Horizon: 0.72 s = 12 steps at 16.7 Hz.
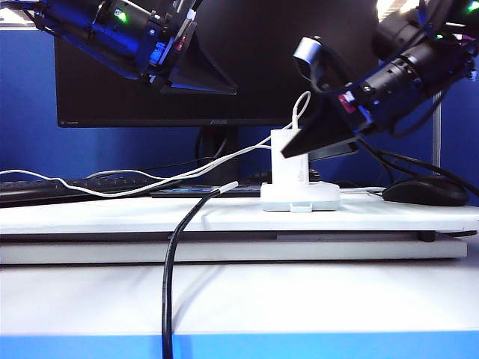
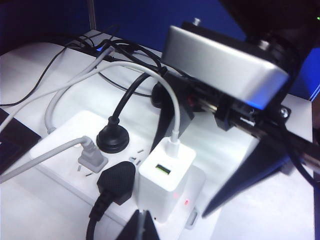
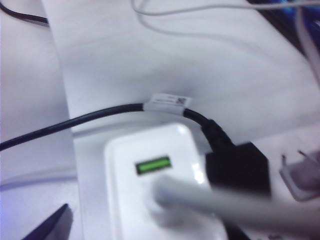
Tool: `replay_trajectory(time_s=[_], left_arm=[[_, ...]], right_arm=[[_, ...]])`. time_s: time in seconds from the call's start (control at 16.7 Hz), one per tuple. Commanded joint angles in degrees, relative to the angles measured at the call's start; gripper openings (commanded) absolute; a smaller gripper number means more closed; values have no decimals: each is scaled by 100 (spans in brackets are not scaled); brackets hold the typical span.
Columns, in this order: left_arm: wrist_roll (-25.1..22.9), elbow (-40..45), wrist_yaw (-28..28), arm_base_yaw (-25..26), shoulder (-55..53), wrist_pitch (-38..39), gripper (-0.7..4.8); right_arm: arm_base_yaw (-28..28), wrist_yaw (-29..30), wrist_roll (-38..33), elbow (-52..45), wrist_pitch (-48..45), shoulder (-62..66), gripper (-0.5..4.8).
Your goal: Unplug the white charger from the socket, then place it next to the socket.
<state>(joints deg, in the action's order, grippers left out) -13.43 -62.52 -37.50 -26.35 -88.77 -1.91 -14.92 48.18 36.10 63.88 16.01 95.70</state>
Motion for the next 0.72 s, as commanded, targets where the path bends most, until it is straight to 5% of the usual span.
replay_trajectory(time_s=[0.06, 0.42, 0.6, 0.72], left_arm=[[-33, -22, -20, -4, -15, 7, -5], [-160, -22, -24, -22, -369, 114, -5], [-186, -22, -22, -70, -568, 101, -5], [-260, -22, -48, -118, -660, 103, -5]], right_arm=[[-7, -79, 319, 35, -94, -17, 354], [-39, -162, 308, 35, -433, -11, 297], [-66, -203, 310, 35, -457, 11, 206], [-68, -236, 295, 35, -577, 13, 84]])
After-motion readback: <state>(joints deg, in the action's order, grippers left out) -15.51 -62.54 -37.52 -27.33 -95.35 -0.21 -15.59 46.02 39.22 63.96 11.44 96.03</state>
